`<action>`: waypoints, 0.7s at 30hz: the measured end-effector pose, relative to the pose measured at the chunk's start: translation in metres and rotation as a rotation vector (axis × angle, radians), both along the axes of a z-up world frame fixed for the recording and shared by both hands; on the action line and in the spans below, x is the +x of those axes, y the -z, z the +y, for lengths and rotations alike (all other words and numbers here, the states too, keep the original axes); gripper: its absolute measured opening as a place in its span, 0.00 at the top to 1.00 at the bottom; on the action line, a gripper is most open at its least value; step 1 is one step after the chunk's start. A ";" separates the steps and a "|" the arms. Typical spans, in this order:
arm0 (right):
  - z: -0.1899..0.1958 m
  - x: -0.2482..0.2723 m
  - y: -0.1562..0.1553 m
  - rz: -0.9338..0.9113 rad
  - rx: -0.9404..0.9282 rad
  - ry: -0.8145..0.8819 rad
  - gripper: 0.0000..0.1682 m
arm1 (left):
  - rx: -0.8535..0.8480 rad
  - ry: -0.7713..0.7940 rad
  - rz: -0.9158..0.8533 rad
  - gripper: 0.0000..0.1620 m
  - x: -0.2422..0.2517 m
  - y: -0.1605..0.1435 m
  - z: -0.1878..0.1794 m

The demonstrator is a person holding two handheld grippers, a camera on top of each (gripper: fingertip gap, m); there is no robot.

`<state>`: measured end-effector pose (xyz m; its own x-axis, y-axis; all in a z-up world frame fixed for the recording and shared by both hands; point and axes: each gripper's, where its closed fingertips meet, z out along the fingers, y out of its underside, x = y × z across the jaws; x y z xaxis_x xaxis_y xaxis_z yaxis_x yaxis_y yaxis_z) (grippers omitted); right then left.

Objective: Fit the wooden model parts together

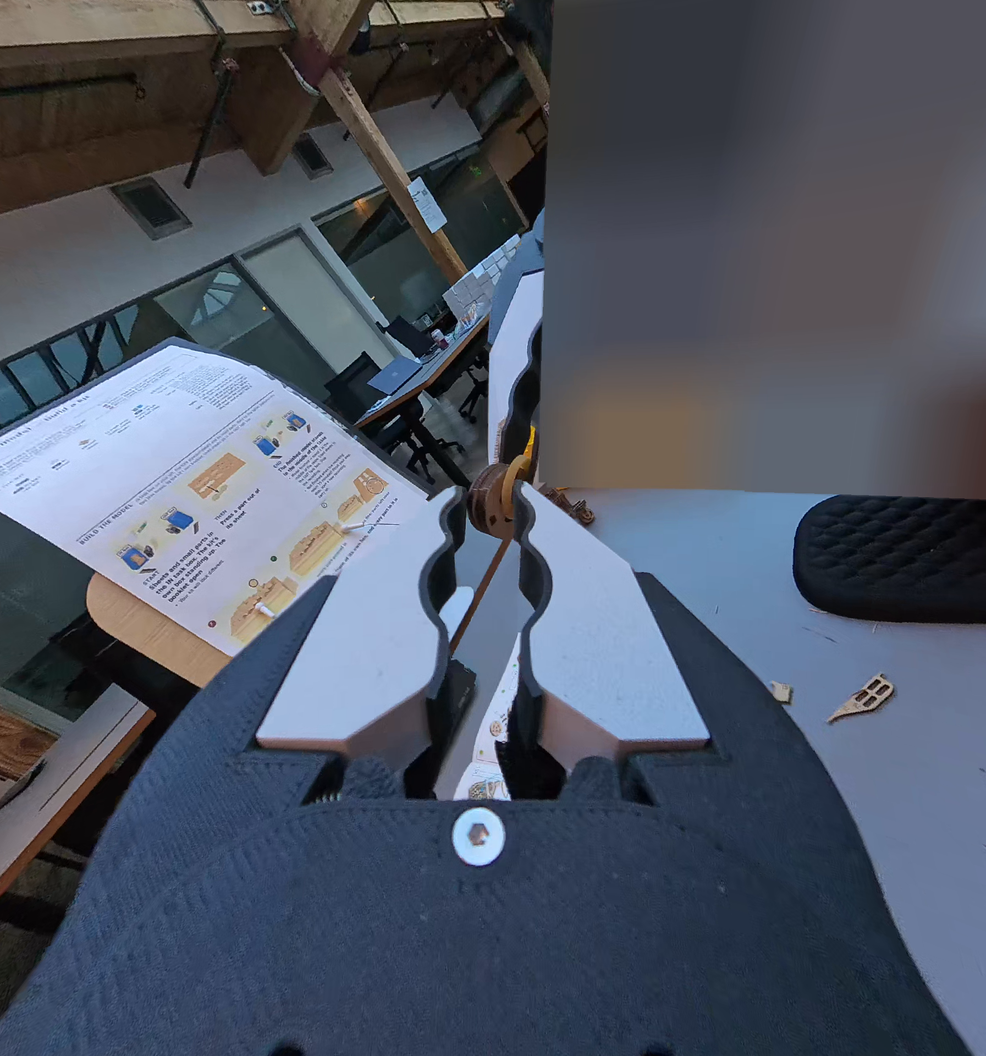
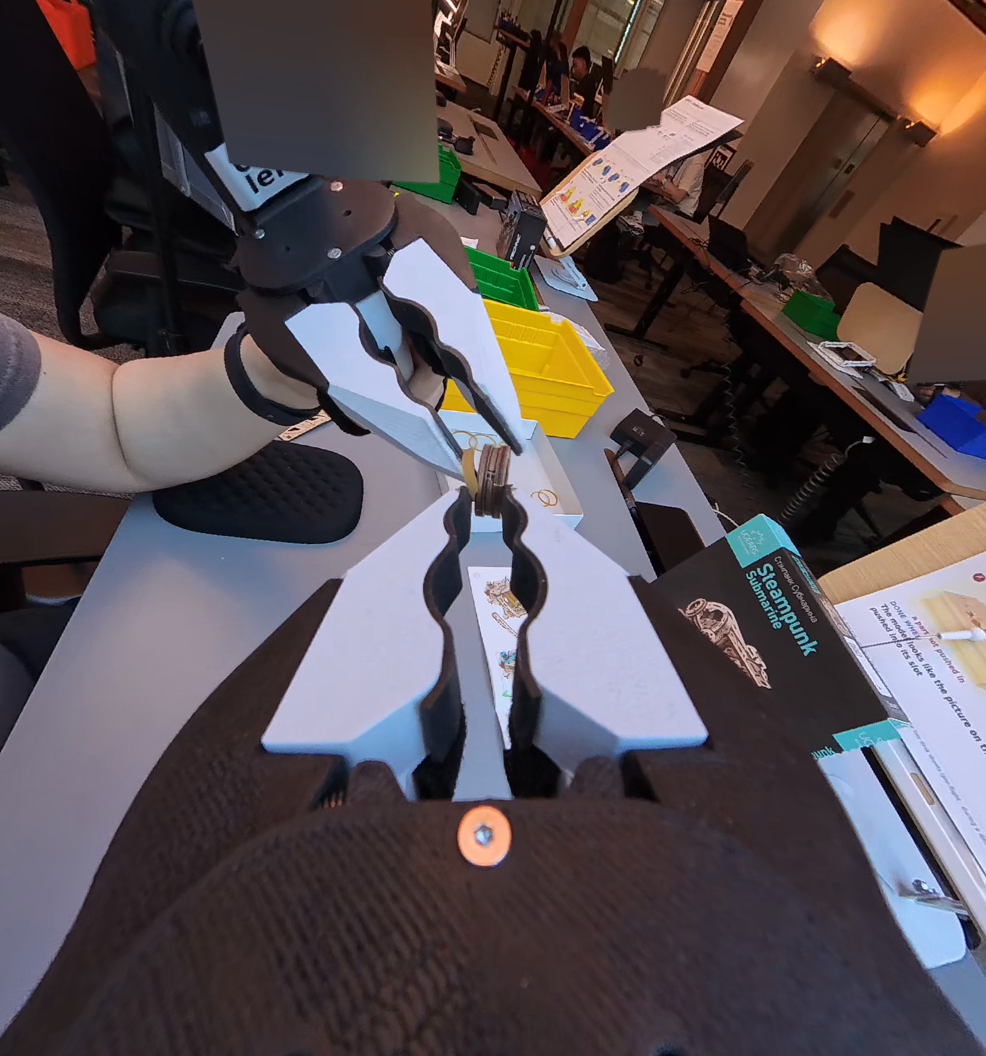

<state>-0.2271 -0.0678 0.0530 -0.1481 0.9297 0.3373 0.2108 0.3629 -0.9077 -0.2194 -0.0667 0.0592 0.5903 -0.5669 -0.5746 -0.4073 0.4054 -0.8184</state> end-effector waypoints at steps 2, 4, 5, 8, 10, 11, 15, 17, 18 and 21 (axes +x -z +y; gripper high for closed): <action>0.000 0.000 0.002 -0.010 0.015 0.003 0.95 | -0.003 -0.005 0.006 0.90 0.000 0.001 0.001; 0.001 0.001 0.004 -0.020 0.039 0.007 0.95 | -0.008 -0.010 0.006 0.87 0.000 0.003 0.002; 0.001 0.001 0.005 -0.025 0.052 0.008 0.95 | -0.012 -0.004 0.009 0.88 0.000 0.004 0.002; 0.000 0.002 0.009 -0.048 0.084 0.012 0.95 | -0.028 0.010 0.027 0.88 0.002 0.008 0.002; 0.001 0.002 0.012 -0.069 0.112 0.016 0.95 | -0.019 0.012 0.062 0.89 0.004 0.013 0.002; 0.002 0.003 0.013 -0.075 0.125 0.020 0.95 | -0.007 0.012 0.082 0.91 0.005 0.015 0.002; 0.005 0.003 0.019 -0.101 0.189 0.042 0.95 | -0.026 -0.011 0.122 0.93 0.004 0.022 0.005; 0.004 0.002 0.013 -0.069 0.188 0.044 0.94 | -0.015 -0.009 0.100 0.93 0.003 0.018 0.005; 0.004 0.002 0.008 -0.041 0.175 0.041 0.93 | -0.007 -0.007 0.083 0.94 0.003 0.015 0.004; 0.003 0.002 -0.006 0.042 0.134 0.034 0.91 | 0.035 -0.012 0.037 0.96 0.004 0.005 0.001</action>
<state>-0.2250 -0.0651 0.0585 -0.1005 0.8803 0.4636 0.1880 0.4744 -0.8600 -0.2159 -0.0653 0.0546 0.5749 -0.5390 -0.6156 -0.4419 0.4287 -0.7880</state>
